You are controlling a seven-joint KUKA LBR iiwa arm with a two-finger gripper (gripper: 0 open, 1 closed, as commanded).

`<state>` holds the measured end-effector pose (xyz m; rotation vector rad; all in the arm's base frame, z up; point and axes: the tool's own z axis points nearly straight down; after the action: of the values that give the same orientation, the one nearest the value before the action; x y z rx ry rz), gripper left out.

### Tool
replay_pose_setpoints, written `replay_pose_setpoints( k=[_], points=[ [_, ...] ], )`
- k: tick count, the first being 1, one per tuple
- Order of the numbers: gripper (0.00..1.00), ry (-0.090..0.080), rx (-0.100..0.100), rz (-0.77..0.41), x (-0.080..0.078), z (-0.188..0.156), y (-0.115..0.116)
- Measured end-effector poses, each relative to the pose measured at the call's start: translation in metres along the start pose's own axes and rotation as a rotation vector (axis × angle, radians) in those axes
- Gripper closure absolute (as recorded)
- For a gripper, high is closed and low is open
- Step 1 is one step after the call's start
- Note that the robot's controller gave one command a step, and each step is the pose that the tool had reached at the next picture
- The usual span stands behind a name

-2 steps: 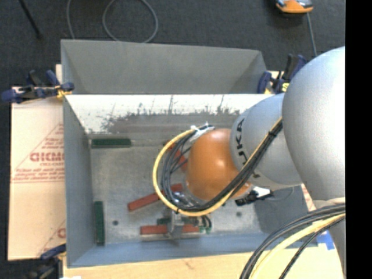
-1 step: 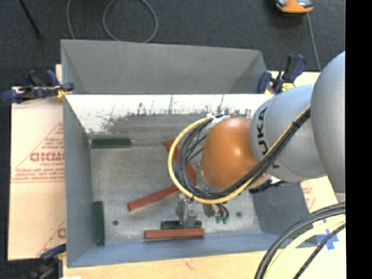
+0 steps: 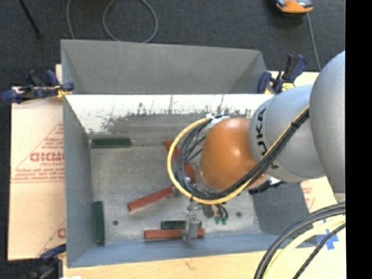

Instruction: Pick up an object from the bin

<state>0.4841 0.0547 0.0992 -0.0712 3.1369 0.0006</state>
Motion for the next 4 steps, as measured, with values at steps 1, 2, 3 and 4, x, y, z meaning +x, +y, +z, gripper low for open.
replay_pose_setpoints(
  k=[1, 2, 3, 4],
  points=[
    [0.0, -0.002, -0.001, 0.036, -0.015, -0.01, 0.018],
    [0.0, -0.002, -0.001, 0.064, -0.072, 0.029, 0.014],
    [1.0, 0.0, -0.001, 0.066, -0.07, 0.027, 0.014],
    [1.0, -0.01, -0.001, 0.066, -0.104, -0.105, 0.007]
  ],
)
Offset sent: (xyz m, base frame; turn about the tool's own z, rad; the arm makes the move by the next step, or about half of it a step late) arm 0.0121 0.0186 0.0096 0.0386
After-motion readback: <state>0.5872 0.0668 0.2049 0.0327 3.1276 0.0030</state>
